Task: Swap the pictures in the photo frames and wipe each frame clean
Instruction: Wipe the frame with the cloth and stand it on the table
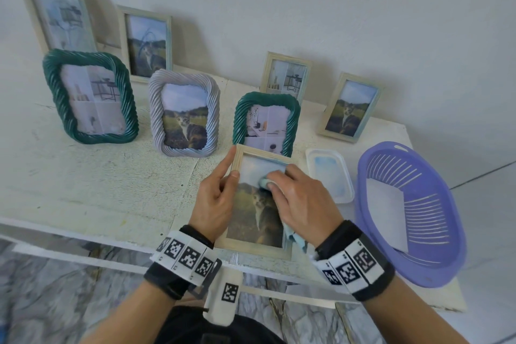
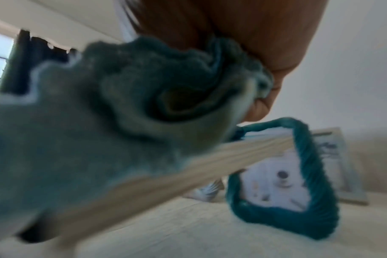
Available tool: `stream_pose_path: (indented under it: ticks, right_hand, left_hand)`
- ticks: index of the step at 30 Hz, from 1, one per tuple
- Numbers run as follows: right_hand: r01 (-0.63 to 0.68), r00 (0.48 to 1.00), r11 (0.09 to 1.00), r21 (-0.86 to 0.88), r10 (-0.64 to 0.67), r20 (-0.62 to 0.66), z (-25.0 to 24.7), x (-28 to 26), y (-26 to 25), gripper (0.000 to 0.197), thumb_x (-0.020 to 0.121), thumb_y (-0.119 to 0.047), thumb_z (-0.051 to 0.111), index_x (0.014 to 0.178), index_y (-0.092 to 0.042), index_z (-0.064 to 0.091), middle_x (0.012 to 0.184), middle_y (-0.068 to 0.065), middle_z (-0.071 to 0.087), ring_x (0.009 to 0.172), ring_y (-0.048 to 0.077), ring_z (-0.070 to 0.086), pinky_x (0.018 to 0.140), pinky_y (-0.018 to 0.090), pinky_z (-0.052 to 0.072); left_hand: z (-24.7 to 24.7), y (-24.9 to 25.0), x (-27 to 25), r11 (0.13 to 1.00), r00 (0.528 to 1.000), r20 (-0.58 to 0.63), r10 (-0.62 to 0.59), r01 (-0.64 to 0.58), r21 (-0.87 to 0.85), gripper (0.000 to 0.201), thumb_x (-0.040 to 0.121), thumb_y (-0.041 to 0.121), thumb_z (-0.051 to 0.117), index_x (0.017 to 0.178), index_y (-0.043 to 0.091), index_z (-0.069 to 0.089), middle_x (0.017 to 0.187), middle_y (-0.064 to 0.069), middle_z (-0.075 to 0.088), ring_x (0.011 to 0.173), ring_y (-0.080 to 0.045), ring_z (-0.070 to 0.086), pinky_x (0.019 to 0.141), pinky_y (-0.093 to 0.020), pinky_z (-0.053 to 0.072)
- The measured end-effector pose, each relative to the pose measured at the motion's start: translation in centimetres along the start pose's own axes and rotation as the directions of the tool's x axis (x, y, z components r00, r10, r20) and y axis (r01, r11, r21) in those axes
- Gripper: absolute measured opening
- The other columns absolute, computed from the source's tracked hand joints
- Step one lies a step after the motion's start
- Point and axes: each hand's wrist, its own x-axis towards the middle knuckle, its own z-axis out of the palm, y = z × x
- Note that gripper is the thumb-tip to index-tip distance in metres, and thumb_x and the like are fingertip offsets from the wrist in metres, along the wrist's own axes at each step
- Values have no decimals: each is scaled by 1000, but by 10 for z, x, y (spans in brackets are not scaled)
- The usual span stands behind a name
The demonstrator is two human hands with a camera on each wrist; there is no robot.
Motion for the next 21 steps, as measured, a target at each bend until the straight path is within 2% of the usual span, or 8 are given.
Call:
stream_pose_path:
  ticks: [2,4,6,8,12,15,18,21]
  right_hand:
    - [53,997,989,138,-61,53,6,-8,-16,29,98,-29,39,107,-16,64,86,-6,47,53,10,49,48,14,34]
    - [118,978,962,245,-156,141,11,-21,-28,33,99,-31,36,106,-16,64,88,-5,51,60,11,51,52,18,41]
    - [177,955,955,236,-225,194,10,-28,-29,34,99,-33,34,107,-19,63,91,-4,54,65,14,54,54,25,46]
    - [200,953,958,206,-239,185,5,-22,-20,36,98,-35,33,107,-19,64,93,-2,57,64,12,55,51,22,45]
    - [78,996,997,-15,-78,31,-6,4,-1,27,99,-30,41,105,-16,63,83,-4,49,45,12,42,43,14,24]
    - [-33,999,993,-110,29,-45,-3,18,-4,15,98,-24,51,101,-14,61,83,2,53,47,22,53,42,25,30]
    - [4,1000,997,79,-5,9,1,21,-15,26,100,-30,40,111,-17,60,93,2,56,67,22,60,54,31,47]
    - [68,994,962,265,-89,68,2,10,-29,24,100,-28,46,113,-18,63,94,-1,59,71,16,58,61,24,47]
  left_hand:
    - [0,0,0,1000,1000,10,11,-11,7,48,101,5,43,147,18,37,45,13,26,41,-2,22,41,-14,24]
    - [-2,-1,0,1000,1000,8,16,-16,21,48,101,5,43,147,18,37,44,14,26,41,-2,23,41,-15,24]
    - [-3,1,-1,999,1000,-12,13,-13,31,48,101,4,43,147,17,37,44,14,26,41,-2,23,42,-14,24]
    - [-3,2,-2,999,1000,-7,30,-30,44,48,101,4,43,147,16,37,45,13,27,42,-3,23,43,-14,24]
    - [1,1,-4,999,999,11,41,-42,31,48,101,5,42,148,18,36,47,11,26,43,-3,22,44,-13,23]
    - [2,2,-8,999,999,11,46,-46,-4,48,102,7,43,148,20,37,51,11,26,46,-5,22,44,-16,23]
    - [0,2,-1,999,999,3,46,-46,-6,46,102,10,43,147,20,38,53,12,30,48,-4,27,46,-16,27]
    - [-5,4,7,998,999,-21,50,-50,-32,46,102,17,46,147,20,39,60,6,37,55,-9,35,52,-22,35]
